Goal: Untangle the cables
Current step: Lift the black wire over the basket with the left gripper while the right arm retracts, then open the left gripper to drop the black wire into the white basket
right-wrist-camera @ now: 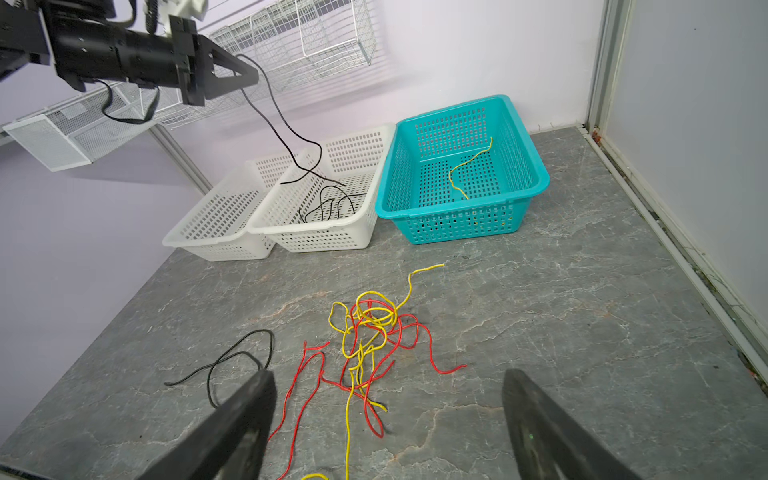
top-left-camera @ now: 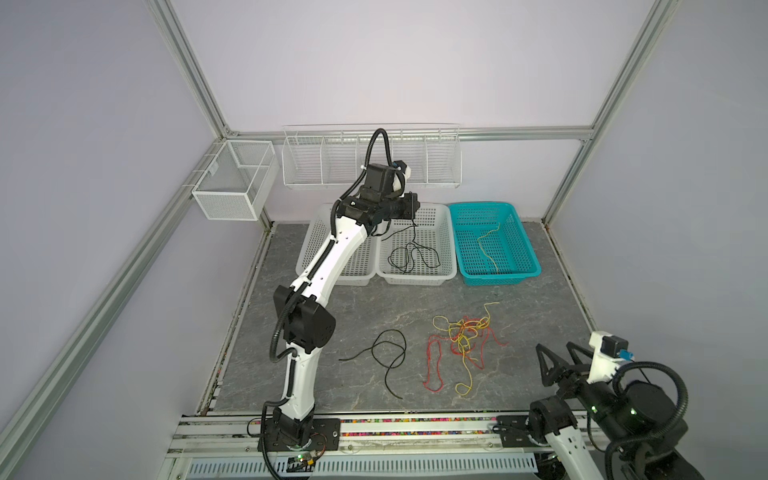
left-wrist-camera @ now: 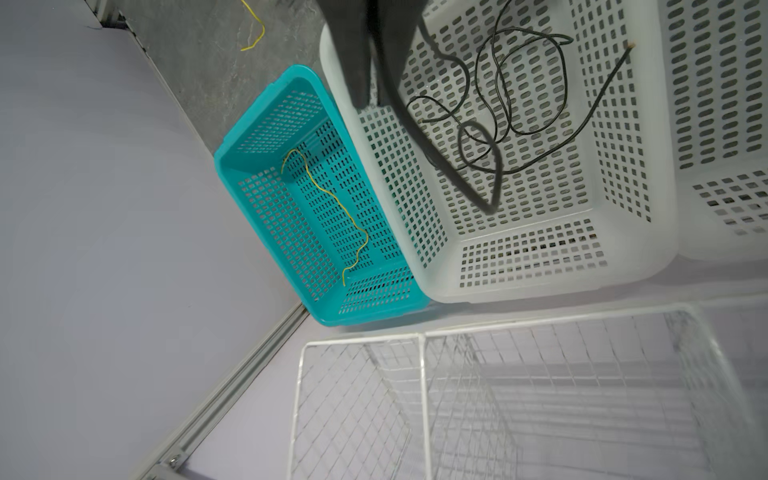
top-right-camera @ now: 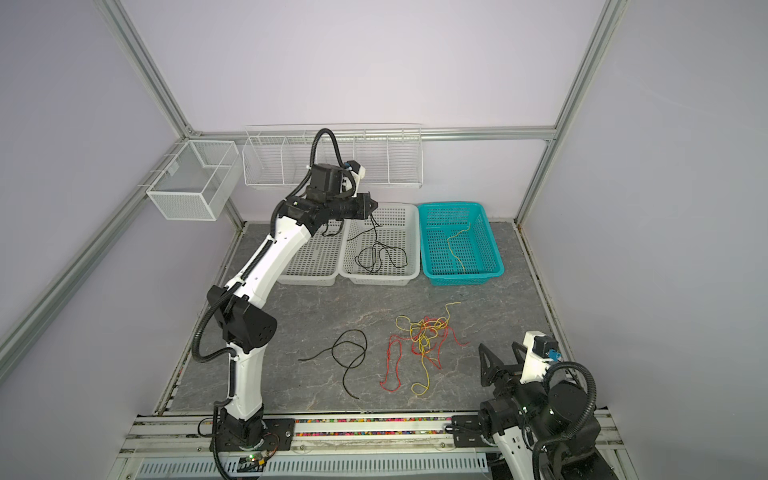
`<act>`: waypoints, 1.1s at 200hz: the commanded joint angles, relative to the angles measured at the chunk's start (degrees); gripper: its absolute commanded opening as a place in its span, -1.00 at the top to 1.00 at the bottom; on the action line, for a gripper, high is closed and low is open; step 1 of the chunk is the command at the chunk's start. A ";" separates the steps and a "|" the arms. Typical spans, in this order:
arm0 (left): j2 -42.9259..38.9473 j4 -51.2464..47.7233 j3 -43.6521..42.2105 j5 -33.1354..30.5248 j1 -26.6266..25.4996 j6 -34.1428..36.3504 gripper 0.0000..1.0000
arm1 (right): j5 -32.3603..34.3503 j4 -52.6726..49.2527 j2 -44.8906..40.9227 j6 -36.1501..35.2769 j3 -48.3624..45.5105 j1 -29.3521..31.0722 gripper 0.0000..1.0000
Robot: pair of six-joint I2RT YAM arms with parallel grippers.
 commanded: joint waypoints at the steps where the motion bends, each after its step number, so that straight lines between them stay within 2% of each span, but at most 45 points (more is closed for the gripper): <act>1: 3.42 4.21 2.36 3.07 1.31 -2.01 1.00 | -1.42 -0.49 -0.80 0.37 -0.71 -0.42 -0.75; 17: 5.93 4.09 2.48 3.07 1.31 -1.58 0.95 | -1.42 -0.28 -0.81 0.46 -1.05 -0.50 -0.75; 54: 8.50 2.50 0.97 4.38 1.41 -0.09 0.53 | -1.46 0.01 -0.80 0.46 -1.43 -0.59 -0.75; 114: 3.17 1.96 -5.39 2.02 1.41 1.11 0.10 | -1.67 0.00 -0.80 0.46 -1.56 -1.25 -0.75; 158: -1.95 -2.67 -6.52 -0.05 1.41 1.94 -0.06 | -2.47 -0.37 -0.84 0.20 -1.43 -2.25 -0.75; 176: -7.20 -2.60 -11.76 -1.49 1.41 1.32 -0.17 | -2.64 -0.41 -0.80 0.15 -1.38 -2.48 -0.75; 201: -17.97 0.40 -24.89 -1.57 1.40 -1.03 -0.36 | -2.74 -0.27 -0.80 0.15 -1.51 -2.70 -0.76; 220: -26.55 2.57 -35.85 -1.09 1.41 -3.47 -0.42 | -3.03 -0.05 -0.84 0.02 -1.71 -2.77 -0.75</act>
